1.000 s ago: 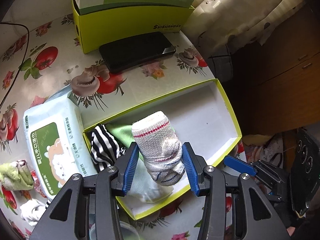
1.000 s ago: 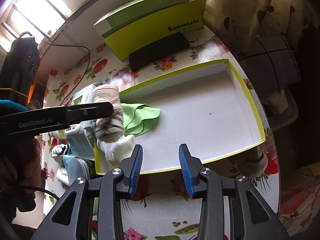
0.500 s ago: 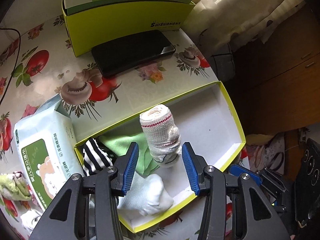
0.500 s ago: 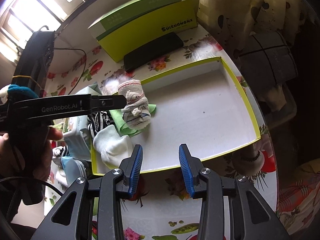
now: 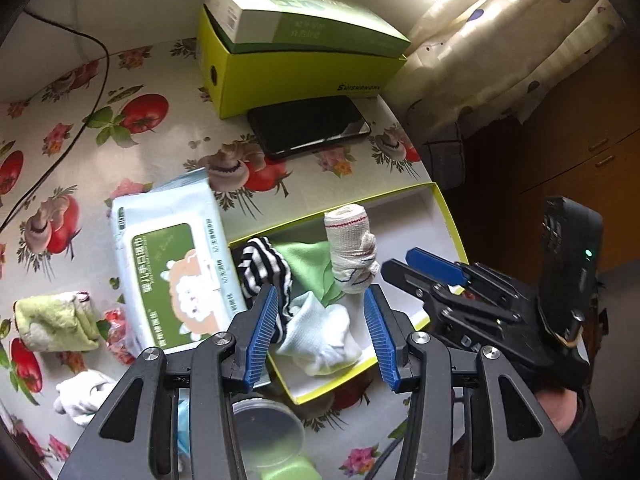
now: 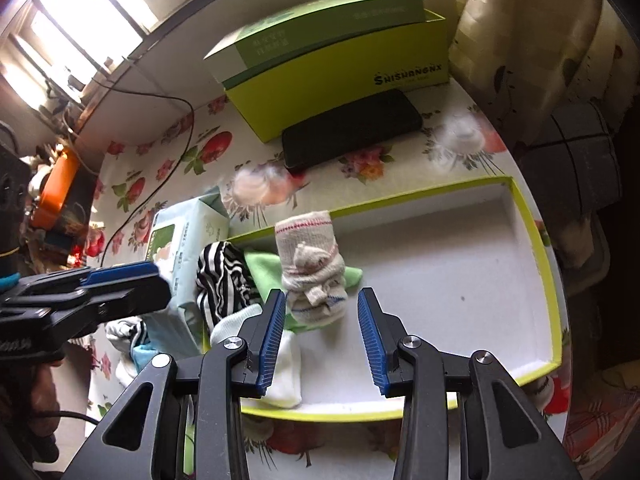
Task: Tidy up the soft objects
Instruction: 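Lift both open grippers away from the lid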
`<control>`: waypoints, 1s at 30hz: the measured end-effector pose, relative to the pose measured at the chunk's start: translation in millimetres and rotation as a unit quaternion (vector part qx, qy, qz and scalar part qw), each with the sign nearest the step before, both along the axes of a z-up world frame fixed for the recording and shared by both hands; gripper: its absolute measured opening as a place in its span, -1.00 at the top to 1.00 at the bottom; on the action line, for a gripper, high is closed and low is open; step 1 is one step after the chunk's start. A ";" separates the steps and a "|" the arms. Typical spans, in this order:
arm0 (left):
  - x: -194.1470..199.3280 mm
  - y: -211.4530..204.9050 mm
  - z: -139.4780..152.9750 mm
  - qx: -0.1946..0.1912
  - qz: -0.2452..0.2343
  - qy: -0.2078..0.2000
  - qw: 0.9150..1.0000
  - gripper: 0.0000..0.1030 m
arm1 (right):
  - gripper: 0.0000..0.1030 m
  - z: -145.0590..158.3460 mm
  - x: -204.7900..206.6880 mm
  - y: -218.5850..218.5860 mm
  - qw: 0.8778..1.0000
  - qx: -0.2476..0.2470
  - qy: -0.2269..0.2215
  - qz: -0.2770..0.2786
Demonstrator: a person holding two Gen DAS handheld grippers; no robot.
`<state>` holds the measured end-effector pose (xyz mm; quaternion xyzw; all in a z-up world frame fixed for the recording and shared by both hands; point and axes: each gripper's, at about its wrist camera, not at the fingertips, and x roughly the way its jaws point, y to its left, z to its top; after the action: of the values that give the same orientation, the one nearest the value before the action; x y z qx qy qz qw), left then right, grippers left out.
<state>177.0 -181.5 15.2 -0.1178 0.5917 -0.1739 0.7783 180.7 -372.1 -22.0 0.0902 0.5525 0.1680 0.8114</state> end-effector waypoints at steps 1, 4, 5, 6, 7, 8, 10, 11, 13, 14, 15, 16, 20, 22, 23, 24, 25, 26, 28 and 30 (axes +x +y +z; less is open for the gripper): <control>-2.7 6.7 3.5 -0.001 0.008 -0.003 1.000 0.10 | 0.29 -2.2 5.9 4.4 1.000 -0.001 -0.001 0.004; -9.0 21.7 9.7 -0.002 0.025 -0.009 1.000 0.10 | 0.32 -7.3 21.4 17.4 1.000 -0.011 -0.007 0.015; -10.9 25.9 10.4 -0.002 0.030 -0.010 0.999 0.10 | 0.47 -10.5 25.2 21.1 1.000 -0.018 -0.005 0.019; -12.2 29.1 10.5 -0.002 0.035 -0.010 0.999 0.10 | 0.60 -15.1 28.6 24.0 0.999 -0.028 0.003 0.020; -13.6 32.4 10.3 -0.001 0.039 -0.009 0.999 0.10 | 0.64 -18.2 30.2 24.7 0.999 -0.032 0.011 0.020; -14.3 34.7 9.5 -0.001 0.042 -0.009 0.999 0.10 | 0.64 -19.8 30.8 24.8 0.999 -0.035 0.015 0.020; -15.6 39.0 7.8 0.001 0.047 -0.008 0.999 0.10 | 0.64 -19.2 31.7 23.8 0.999 -0.039 0.021 0.020; -15.9 41.0 6.9 0.001 0.049 -0.007 0.999 0.10 | 0.64 -17.9 31.8 22.5 0.999 -0.041 0.023 0.018; -16.7 43.8 6.5 0.001 0.051 -0.007 0.999 0.10 | 0.64 -11.2 28.5 18.9 0.999 -0.036 0.020 0.016; -17.0 44.4 6.9 0.002 0.052 -0.009 0.999 0.10 | 0.64 -6.5 25.7 17.0 0.999 -0.030 0.017 0.016; -17.6 45.3 7.8 0.003 0.052 -0.011 0.999 0.10 | 0.64 -1.0 22.0 15.6 0.999 -0.026 0.013 0.016; -18.0 45.9 8.4 0.002 0.052 -0.013 0.999 0.10 | 0.63 3.1 18.6 15.5 1.000 -0.025 0.010 0.016; -21.4 51.3 11.3 0.002 0.058 -0.017 0.998 0.10 | 0.59 19.9 1.9 13.5 1.000 -0.019 0.002 0.015; -25.5 54.9 12.7 -0.002 0.061 -0.019 0.998 0.10 | 0.51 27.4 -7.2 14.6 1.000 -0.015 -0.001 0.016; -28.5 56.9 13.5 -0.002 0.062 -0.020 0.998 0.10 | 0.44 31.2 -12.0 15.6 1.000 -0.015 -0.003 0.018; -30.9 58.2 14.3 -0.001 0.063 -0.021 0.998 0.10 | 0.37 34.9 -17.0 17.4 1.000 -0.013 -0.005 0.021; -34.5 60.1 15.0 -0.001 0.063 -0.022 0.998 0.10 | 0.34 38.3 -21.7 19.7 1.000 -0.012 -0.006 0.026; -37.6 61.7 15.6 -0.001 0.063 -0.023 0.998 0.10 | 0.26 41.7 -26.3 23.5 0.999 -0.012 -0.008 0.031; -44.9 64.7 16.2 0.001 0.063 -0.022 0.998 0.10 | 0.19 47.5 -35.4 30.4 0.999 -0.013 -0.011 0.041; -52.7 68.1 16.4 0.008 0.065 -0.025 0.998 0.10 | 0.15 51.6 -44.7 37.8 0.999 -0.009 -0.011 0.050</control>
<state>124.2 -113.4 31.7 -0.1451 0.5648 -0.1212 0.8033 136.0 -334.2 29.6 0.0530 0.5492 0.2040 0.8087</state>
